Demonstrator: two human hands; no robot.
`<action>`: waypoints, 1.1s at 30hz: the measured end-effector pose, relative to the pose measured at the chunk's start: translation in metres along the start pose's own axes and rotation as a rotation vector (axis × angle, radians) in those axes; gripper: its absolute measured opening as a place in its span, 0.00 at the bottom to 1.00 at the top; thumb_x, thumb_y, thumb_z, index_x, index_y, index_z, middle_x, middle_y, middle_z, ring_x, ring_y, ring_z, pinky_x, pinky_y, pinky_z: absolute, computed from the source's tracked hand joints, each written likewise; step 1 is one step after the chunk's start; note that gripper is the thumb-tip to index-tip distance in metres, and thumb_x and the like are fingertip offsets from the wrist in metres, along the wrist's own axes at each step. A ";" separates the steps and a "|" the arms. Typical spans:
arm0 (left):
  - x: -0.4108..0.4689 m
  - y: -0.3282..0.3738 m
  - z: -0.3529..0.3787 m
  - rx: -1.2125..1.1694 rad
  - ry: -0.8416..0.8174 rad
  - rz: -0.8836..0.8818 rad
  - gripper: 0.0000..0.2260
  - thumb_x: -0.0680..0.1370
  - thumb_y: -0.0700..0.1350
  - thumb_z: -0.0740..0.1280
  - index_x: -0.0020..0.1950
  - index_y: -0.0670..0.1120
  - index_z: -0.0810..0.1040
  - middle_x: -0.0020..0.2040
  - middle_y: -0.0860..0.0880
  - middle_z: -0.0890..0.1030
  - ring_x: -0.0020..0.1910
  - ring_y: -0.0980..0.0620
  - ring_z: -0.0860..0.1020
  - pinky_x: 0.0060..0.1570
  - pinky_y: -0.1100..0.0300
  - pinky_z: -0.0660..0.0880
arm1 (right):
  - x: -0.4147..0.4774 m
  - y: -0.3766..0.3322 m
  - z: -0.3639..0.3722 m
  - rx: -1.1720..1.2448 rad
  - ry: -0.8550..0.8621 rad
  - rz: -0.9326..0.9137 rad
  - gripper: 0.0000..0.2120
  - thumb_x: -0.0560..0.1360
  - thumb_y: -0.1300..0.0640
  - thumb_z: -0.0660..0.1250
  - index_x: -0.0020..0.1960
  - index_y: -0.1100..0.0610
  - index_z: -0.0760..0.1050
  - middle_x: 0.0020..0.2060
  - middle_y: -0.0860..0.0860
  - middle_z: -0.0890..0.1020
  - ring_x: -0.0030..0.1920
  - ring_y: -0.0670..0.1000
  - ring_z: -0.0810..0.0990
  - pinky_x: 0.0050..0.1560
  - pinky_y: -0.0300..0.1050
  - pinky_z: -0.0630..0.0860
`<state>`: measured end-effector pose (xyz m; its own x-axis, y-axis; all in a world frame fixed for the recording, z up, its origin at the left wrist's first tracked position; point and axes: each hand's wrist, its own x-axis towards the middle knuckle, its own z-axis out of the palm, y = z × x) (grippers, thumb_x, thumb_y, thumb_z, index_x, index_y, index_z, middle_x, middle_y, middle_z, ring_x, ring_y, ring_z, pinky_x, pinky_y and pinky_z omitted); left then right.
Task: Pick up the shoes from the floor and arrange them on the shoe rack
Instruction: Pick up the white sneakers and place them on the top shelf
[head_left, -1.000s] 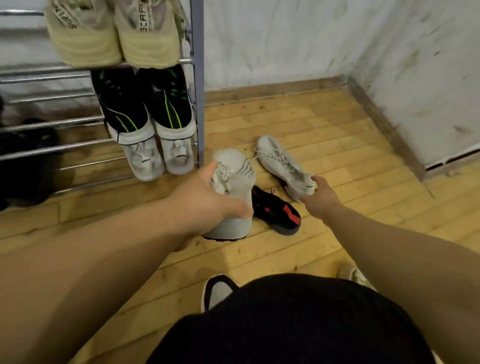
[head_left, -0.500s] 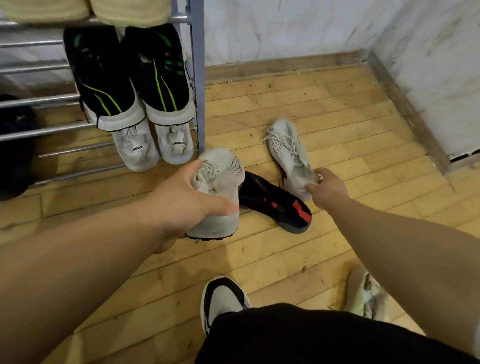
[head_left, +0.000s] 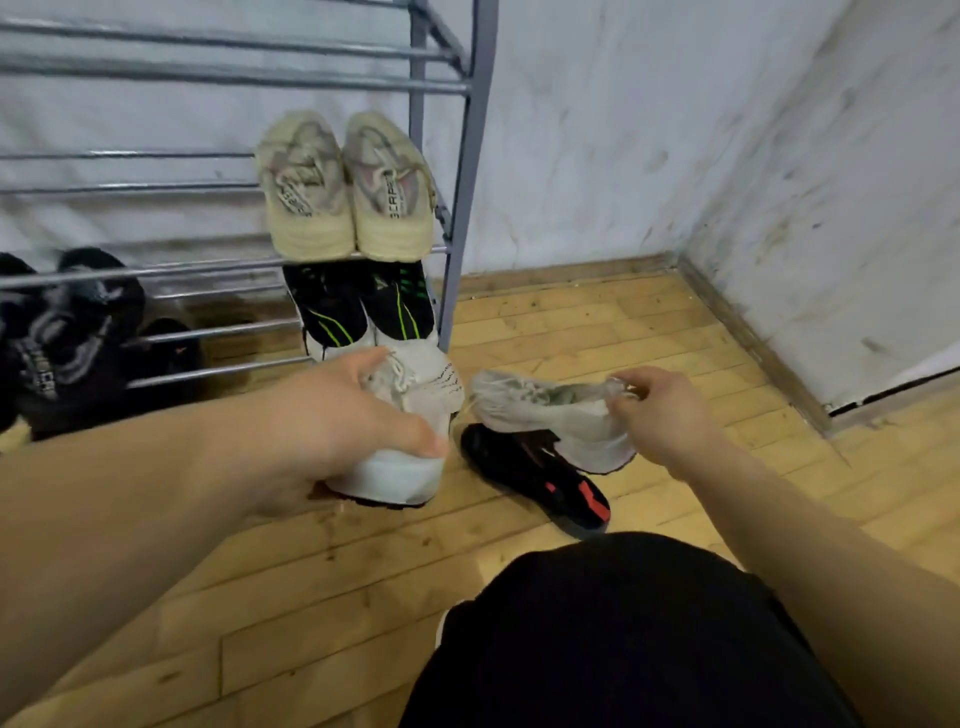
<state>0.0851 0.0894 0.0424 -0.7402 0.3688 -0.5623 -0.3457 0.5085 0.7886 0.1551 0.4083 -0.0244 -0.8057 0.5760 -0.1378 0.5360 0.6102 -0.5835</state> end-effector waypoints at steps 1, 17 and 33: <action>-0.015 0.003 -0.009 -0.020 0.000 0.015 0.66 0.42 0.52 0.85 0.79 0.62 0.65 0.68 0.52 0.79 0.61 0.45 0.81 0.65 0.45 0.77 | -0.011 -0.018 -0.015 -0.032 -0.036 -0.046 0.13 0.81 0.53 0.67 0.64 0.50 0.81 0.55 0.48 0.82 0.44 0.48 0.81 0.40 0.44 0.78; -0.216 -0.009 -0.157 -0.538 0.145 0.345 0.58 0.49 0.41 0.87 0.76 0.60 0.70 0.63 0.51 0.84 0.52 0.44 0.86 0.39 0.51 0.81 | -0.151 -0.296 -0.066 0.017 -0.413 -0.404 0.13 0.80 0.61 0.70 0.62 0.50 0.81 0.54 0.55 0.83 0.50 0.55 0.83 0.40 0.54 0.86; -0.192 0.007 -0.222 -0.778 0.546 0.675 0.56 0.50 0.54 0.84 0.77 0.64 0.68 0.66 0.55 0.81 0.62 0.48 0.82 0.62 0.43 0.79 | -0.136 -0.387 -0.026 0.626 -0.018 -0.575 0.11 0.82 0.58 0.66 0.55 0.45 0.84 0.54 0.50 0.86 0.47 0.52 0.85 0.36 0.51 0.84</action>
<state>0.0964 -0.1505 0.2109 -0.9933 -0.0978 0.0622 0.0926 -0.3473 0.9332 0.0635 0.1079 0.2410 -0.9168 0.2563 0.3062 -0.1921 0.3891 -0.9009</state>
